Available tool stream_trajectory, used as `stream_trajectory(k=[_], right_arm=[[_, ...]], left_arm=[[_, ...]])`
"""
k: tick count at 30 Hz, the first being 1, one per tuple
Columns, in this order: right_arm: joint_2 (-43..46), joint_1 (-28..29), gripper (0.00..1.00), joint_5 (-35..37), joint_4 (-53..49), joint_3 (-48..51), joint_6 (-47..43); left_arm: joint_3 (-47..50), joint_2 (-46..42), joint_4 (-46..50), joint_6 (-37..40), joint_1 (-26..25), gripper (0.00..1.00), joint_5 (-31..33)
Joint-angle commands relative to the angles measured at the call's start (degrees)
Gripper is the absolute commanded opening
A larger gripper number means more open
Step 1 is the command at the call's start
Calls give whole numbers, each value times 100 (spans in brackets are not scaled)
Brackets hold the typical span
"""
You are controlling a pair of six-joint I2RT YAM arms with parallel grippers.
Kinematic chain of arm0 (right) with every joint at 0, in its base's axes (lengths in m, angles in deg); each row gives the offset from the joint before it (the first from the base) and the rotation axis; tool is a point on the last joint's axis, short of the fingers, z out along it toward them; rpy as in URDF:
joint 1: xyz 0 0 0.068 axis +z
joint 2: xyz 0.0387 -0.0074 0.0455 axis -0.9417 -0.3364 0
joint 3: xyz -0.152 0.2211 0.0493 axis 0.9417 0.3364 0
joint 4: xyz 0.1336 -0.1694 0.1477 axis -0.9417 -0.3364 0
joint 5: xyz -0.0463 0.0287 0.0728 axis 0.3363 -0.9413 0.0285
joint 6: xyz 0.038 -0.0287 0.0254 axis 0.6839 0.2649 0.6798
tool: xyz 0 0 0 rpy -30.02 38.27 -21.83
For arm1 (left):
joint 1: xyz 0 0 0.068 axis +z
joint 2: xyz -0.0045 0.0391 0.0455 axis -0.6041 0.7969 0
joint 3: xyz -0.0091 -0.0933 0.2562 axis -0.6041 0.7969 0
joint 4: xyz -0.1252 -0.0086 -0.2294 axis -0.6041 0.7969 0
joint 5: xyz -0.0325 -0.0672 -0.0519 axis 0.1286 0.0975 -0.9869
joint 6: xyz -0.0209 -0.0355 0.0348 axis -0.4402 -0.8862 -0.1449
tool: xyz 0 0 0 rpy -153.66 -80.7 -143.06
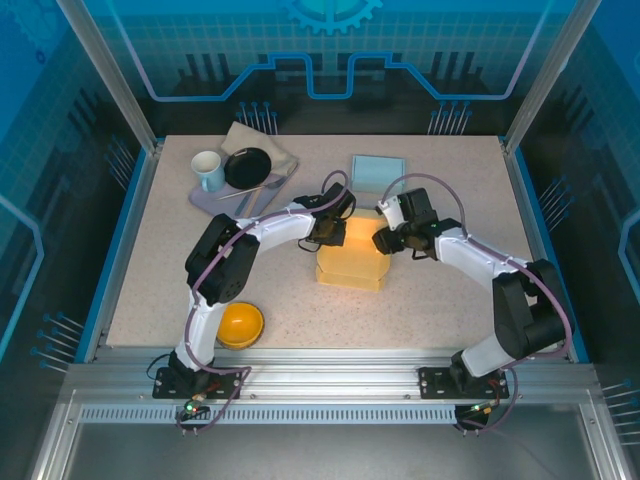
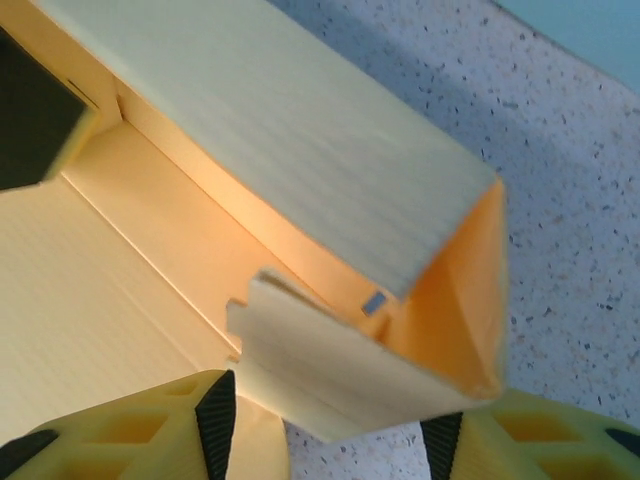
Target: Fold the paper box
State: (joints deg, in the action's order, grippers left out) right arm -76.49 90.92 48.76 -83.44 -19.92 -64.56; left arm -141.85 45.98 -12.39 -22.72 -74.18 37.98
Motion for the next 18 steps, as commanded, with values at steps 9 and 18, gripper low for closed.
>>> stream_trajectory(k=[9,18], right_arm=[[-287,544,39,1027,193,-433,147],[-558,605,39,1567,61,-550,53]], left_arm=[[-270,-131,509,-253,28,2,-512],[-271,-303,509,-335,79,2,-863]])
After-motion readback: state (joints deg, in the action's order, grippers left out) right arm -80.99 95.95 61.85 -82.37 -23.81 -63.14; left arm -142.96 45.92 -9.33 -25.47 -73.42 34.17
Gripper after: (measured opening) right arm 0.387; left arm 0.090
